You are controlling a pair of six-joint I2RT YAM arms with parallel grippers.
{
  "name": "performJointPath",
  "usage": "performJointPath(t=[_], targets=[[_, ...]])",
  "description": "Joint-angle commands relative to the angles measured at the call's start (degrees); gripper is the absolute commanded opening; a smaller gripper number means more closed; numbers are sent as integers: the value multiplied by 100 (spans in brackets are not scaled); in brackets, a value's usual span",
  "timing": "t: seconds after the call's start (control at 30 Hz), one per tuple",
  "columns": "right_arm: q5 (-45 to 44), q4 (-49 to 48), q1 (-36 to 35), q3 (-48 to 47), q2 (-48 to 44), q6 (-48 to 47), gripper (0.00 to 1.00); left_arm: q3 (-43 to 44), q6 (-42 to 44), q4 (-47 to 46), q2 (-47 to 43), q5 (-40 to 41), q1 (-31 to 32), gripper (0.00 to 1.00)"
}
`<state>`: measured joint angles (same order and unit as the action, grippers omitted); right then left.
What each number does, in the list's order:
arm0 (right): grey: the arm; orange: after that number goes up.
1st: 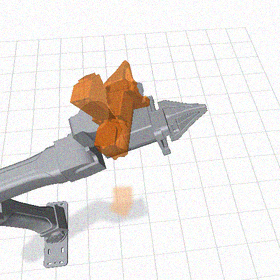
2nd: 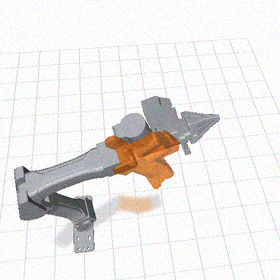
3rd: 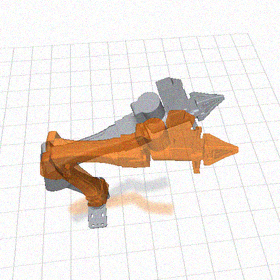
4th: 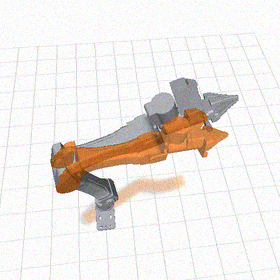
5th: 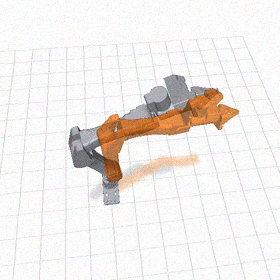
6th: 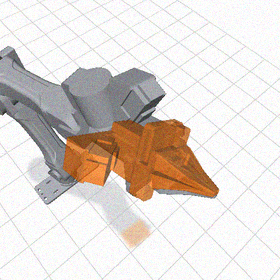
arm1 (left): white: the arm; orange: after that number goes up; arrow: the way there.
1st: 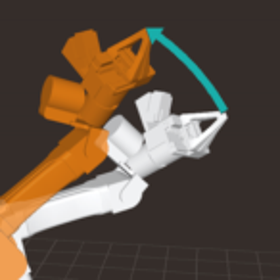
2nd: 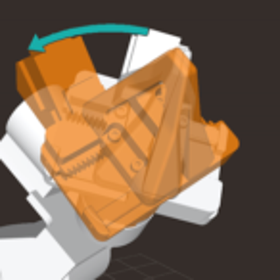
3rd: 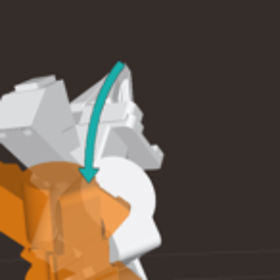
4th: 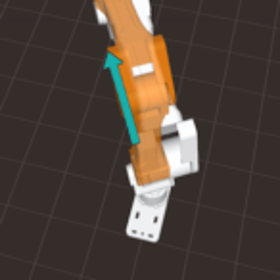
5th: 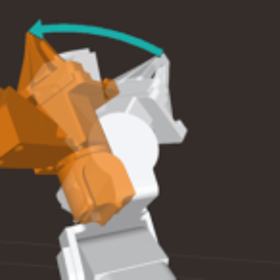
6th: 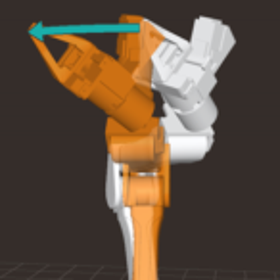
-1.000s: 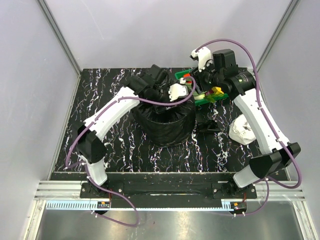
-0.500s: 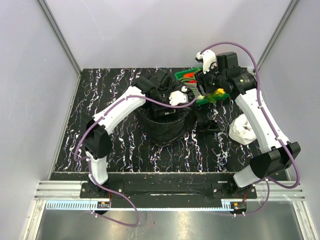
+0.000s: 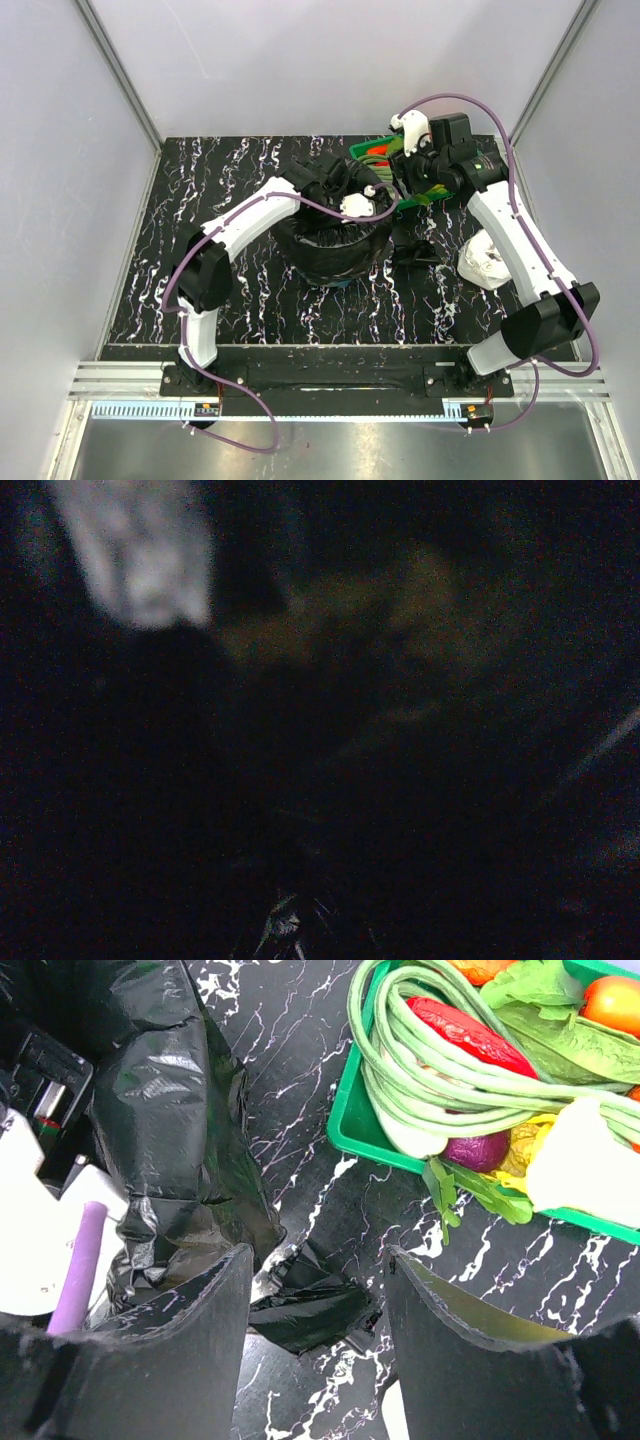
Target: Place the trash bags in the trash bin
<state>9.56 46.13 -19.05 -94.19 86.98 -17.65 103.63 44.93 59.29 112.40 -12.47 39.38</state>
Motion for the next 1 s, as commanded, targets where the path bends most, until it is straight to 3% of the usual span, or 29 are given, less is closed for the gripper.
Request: performJointPath(t=[0.0,0.97], targets=[[142,-236,50,85,-339,60,60,-168,-10,-286,19,87,26,70],[134,-166,50,112,-419,-81,61,-748,25,-594,318,324,26,79]])
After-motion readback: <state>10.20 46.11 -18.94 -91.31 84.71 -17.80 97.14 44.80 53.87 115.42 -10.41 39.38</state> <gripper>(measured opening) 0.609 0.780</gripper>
